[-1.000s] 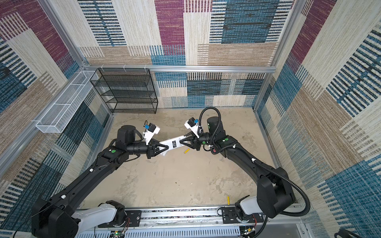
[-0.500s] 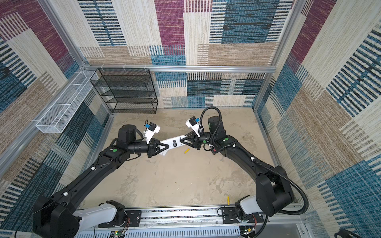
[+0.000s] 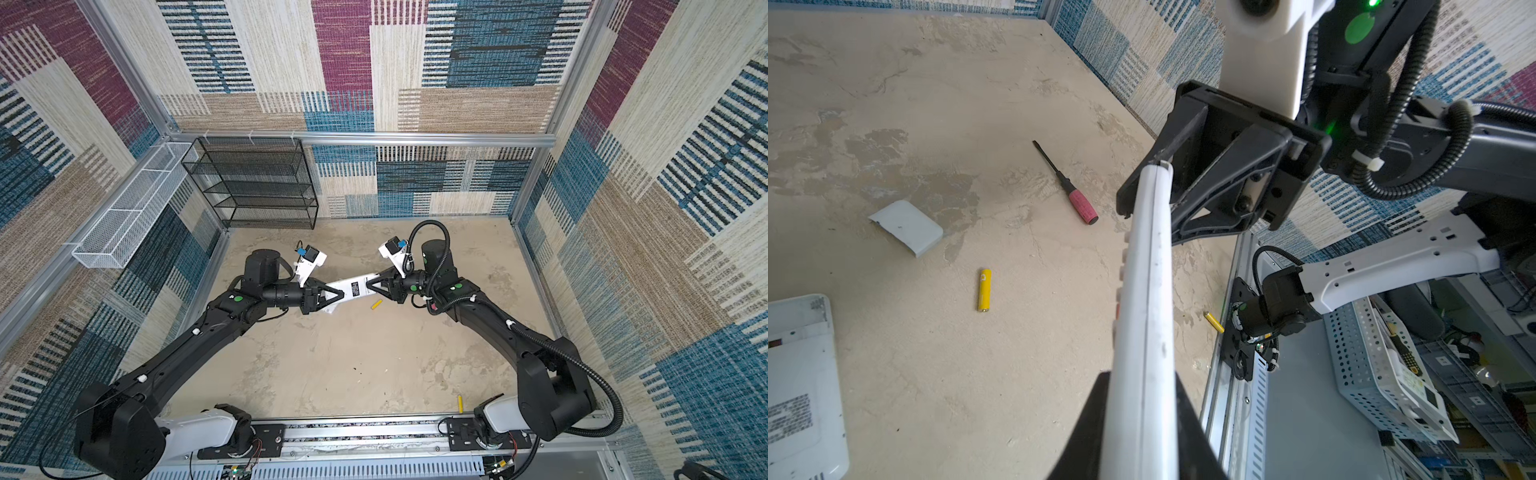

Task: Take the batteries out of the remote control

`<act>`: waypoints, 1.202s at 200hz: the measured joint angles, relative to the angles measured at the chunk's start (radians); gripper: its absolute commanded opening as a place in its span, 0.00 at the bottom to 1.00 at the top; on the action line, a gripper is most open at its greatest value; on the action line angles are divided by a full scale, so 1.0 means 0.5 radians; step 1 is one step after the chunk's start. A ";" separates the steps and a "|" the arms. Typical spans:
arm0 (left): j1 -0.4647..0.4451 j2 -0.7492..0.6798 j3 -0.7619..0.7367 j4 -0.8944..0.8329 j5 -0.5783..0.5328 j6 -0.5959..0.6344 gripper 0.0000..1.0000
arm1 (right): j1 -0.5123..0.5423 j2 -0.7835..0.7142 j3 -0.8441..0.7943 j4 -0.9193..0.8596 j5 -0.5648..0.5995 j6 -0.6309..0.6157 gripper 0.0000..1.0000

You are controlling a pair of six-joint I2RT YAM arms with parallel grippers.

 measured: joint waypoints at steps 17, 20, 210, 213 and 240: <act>-0.001 0.003 0.005 0.027 0.005 -0.045 0.00 | 0.000 -0.015 -0.001 0.017 0.022 0.066 0.29; -0.001 0.004 0.008 0.031 0.005 -0.051 0.00 | 0.000 -0.016 -0.001 0.023 0.024 0.075 0.30; 0.002 0.055 0.035 0.125 -0.002 -0.358 0.00 | -0.019 0.054 0.060 0.043 0.053 0.334 0.27; 0.002 0.055 0.039 0.122 -0.001 -0.358 0.00 | -0.023 0.053 0.059 0.045 0.050 0.334 0.27; 0.005 0.079 0.081 0.121 0.012 -0.387 0.00 | -0.065 0.067 0.056 0.098 -0.040 0.397 0.26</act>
